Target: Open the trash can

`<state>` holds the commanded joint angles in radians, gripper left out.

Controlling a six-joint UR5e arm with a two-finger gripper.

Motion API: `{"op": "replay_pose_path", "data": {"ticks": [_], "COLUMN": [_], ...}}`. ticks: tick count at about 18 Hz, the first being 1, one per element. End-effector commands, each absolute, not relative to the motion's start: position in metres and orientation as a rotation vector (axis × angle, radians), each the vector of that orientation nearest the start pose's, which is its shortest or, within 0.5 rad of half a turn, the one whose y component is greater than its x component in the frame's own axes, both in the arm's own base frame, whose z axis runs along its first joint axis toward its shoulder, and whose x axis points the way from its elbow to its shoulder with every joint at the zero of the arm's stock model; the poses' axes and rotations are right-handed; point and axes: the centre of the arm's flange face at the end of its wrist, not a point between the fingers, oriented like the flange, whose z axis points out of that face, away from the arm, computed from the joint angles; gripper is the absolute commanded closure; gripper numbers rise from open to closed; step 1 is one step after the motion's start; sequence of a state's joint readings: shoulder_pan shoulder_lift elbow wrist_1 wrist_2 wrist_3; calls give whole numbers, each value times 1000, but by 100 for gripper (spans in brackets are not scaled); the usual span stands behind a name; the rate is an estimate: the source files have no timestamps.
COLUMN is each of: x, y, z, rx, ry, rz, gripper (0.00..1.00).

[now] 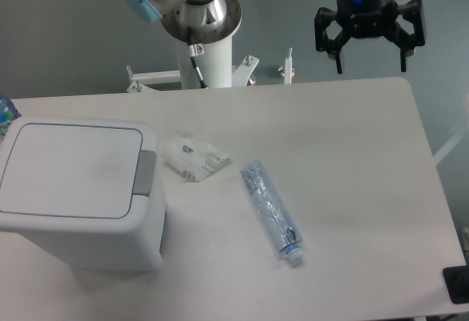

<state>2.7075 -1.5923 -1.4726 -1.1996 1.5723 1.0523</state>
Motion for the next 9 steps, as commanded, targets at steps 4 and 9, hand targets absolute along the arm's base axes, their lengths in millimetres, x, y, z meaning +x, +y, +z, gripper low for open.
{"op": "replay_pose_path", "data": {"ticks": [4,9], "x": [-427,-428], "y": [346,349], "z": [570,571], "rx": [-2878,-2861], "ry": [-120,-134], "rz": [581,602], "gripper": [0,0]}}
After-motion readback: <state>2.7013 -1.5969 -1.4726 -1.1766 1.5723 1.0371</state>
